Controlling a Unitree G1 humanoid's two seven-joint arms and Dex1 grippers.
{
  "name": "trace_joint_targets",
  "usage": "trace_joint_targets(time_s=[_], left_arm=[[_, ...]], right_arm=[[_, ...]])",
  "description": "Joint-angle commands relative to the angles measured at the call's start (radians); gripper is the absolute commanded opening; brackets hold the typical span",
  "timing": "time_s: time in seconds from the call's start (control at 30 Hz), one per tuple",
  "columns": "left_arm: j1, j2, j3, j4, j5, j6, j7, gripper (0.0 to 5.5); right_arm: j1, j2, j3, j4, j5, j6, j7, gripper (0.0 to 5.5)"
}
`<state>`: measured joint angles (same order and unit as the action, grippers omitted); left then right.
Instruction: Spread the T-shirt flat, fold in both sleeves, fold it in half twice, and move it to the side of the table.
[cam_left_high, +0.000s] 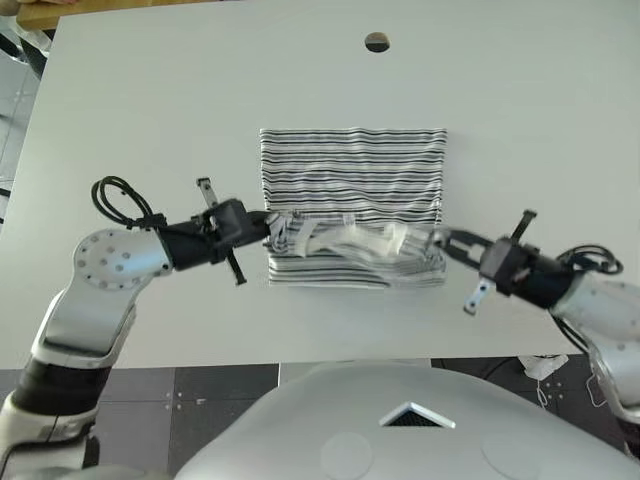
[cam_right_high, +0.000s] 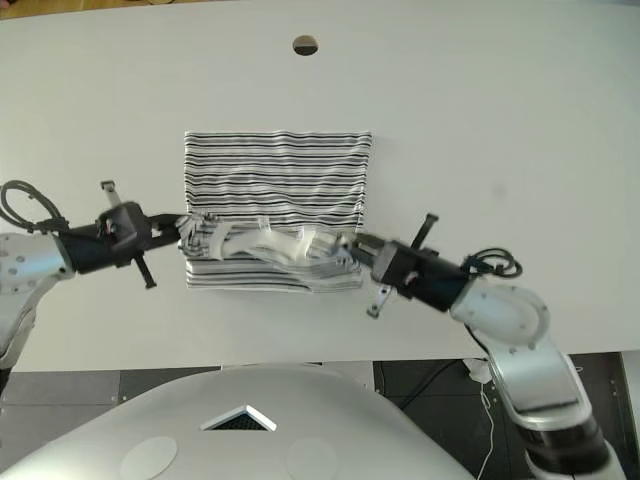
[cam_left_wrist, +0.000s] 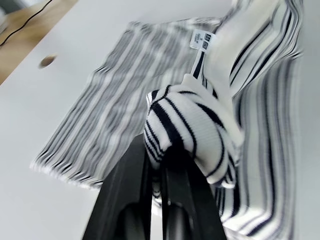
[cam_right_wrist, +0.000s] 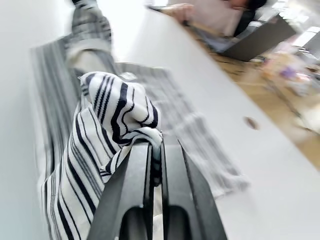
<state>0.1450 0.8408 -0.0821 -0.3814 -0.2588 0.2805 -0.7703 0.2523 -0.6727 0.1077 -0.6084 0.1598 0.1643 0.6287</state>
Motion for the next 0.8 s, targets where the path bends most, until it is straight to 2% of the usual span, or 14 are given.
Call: trace_joint_targets(time_s=[0.03,0.17,0.23,0.27,0.43,0.67,0.8], left_arm=[[-0.131,-0.082,0.005,0.072,-0.003,0.143,0.078,0.11],[-0.242,-0.163,-0.032,0.194,0.1,0.181,0.194,0.11],[-0.268,-0.202,-0.054,0.228,0.12,0.183,0.208,0.1],[-0.278,-0.221,-0.06,0.237,0.125,0.184,0.215,0.43],[-0.323,-0.29,-0.072,0.264,0.16,0.162,0.247,0.93],[-0.379,-0.34,0.005,0.385,0.224,0.085,0.378,0.93],[-0.419,-0.351,0.08,0.43,0.226,0.034,0.437,0.93]], right_arm=[[-0.193,0.113,0.008,0.158,0.01,0.091,-0.07,0.1],[-0.309,0.158,0.067,0.374,-0.106,0.036,-0.108,0.1],[-0.351,0.194,0.088,0.487,-0.135,0.01,-0.124,0.52],[-0.368,0.209,0.1,0.536,-0.148,-0.001,-0.128,0.76],[-0.382,0.252,0.123,0.676,-0.214,-0.052,-0.168,1.55],[-0.356,0.268,0.075,0.657,-0.216,-0.13,-0.21,1.55],[-0.353,0.262,0.101,0.638,-0.259,-0.177,-0.209,0.89]])
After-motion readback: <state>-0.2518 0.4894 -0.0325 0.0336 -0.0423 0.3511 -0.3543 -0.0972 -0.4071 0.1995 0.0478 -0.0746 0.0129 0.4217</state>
